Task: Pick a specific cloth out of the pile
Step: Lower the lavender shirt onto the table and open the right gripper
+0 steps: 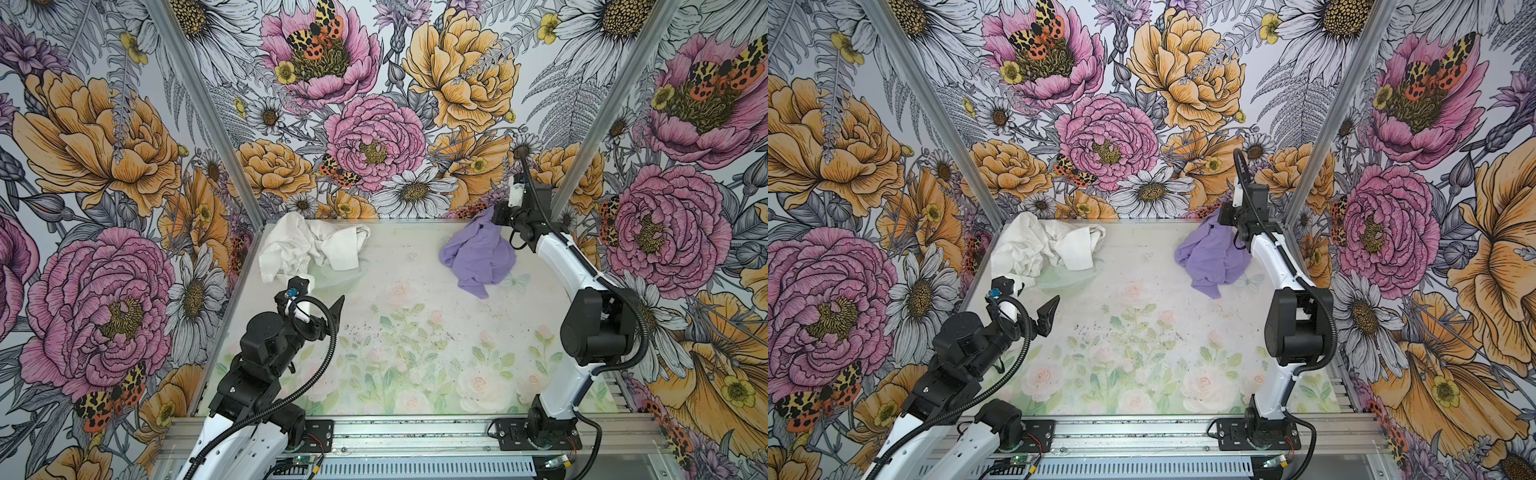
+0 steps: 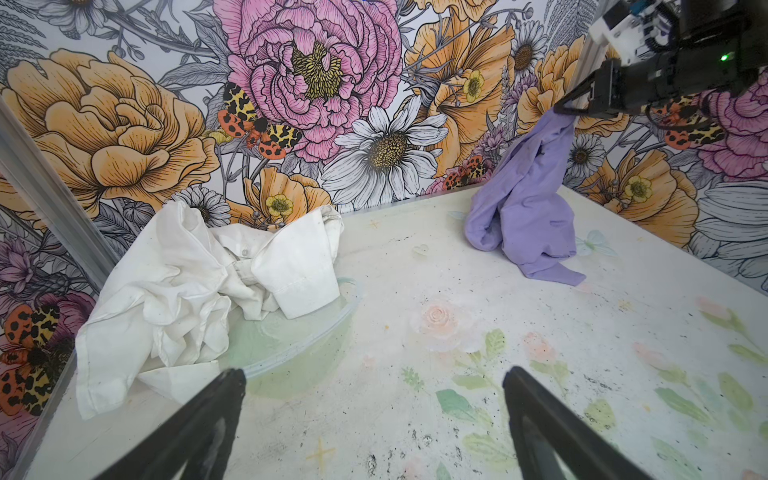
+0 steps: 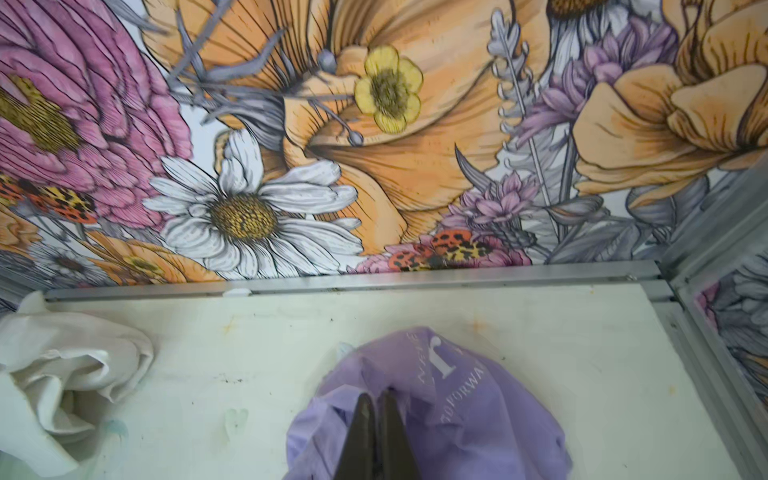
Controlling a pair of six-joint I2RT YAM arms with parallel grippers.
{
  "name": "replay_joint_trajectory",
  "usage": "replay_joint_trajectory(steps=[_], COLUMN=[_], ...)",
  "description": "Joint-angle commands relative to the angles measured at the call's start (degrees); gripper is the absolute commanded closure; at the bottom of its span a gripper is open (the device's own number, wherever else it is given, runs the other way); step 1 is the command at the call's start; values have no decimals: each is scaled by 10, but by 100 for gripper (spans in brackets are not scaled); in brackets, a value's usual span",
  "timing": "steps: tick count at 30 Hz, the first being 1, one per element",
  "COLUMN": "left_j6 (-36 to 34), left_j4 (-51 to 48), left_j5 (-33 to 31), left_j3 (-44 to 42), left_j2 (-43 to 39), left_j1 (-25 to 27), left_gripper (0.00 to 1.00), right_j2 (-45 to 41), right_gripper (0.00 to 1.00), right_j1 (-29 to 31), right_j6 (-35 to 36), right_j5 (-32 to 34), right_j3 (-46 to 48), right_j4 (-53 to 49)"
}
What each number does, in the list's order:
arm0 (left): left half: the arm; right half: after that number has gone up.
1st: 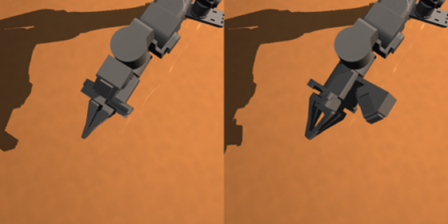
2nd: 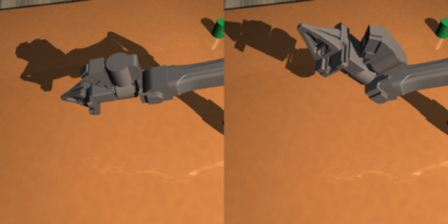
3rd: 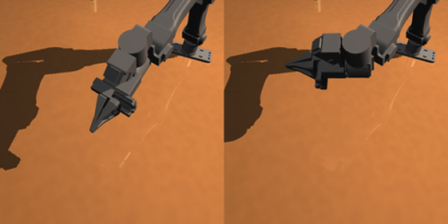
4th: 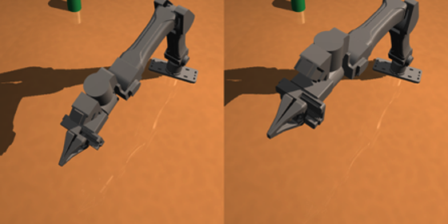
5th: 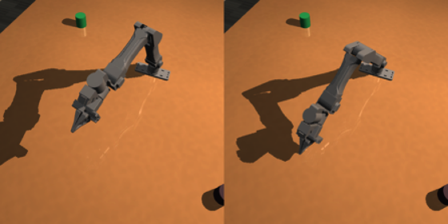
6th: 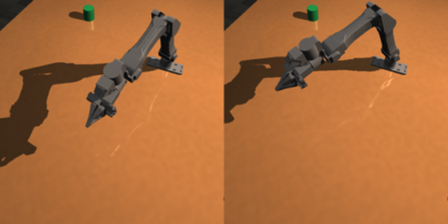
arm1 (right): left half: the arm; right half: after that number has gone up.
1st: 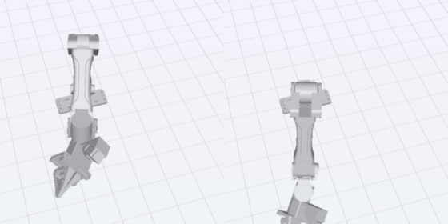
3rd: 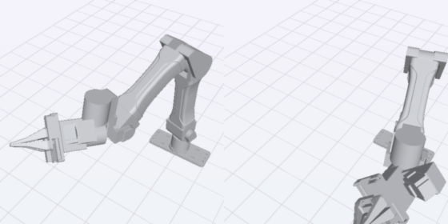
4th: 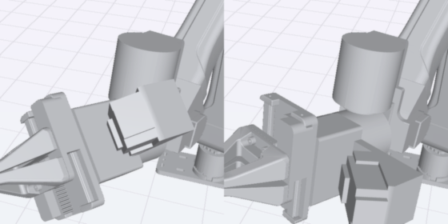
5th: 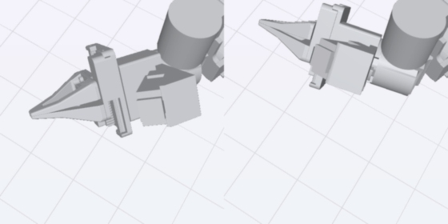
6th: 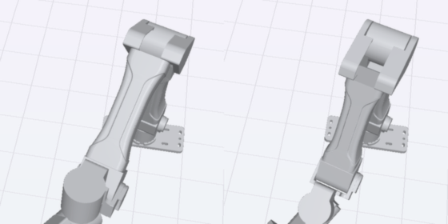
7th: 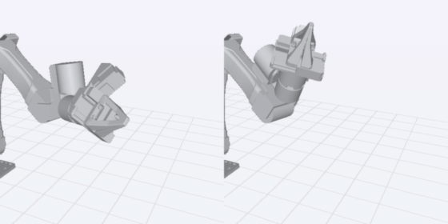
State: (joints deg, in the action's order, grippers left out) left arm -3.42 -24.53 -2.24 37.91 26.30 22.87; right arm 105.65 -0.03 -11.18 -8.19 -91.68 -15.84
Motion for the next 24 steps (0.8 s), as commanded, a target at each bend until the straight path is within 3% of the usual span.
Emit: replay_joint_trajectory(steps=[1,13,19,24], left_j6=[-2,1,1,-1], left_j4=[17,23,26,25], left_j5=[16,15,13,13], left_j3=[-8,-10,-13,-13], left_j2=[2,20,13,12], left_j1=[4,39,39,39], left_gripper=[1,1,1,1], right_j2=[24,110,143,148], right_gripper=[100,100,95,83], right_j1=[6,19,7,-8], right_j6=[56,161,185,171], right_j5=[81,374,463,455], right_j3=[5,-27,-32,-35], right_j4=[-60,-186,-209,-231])
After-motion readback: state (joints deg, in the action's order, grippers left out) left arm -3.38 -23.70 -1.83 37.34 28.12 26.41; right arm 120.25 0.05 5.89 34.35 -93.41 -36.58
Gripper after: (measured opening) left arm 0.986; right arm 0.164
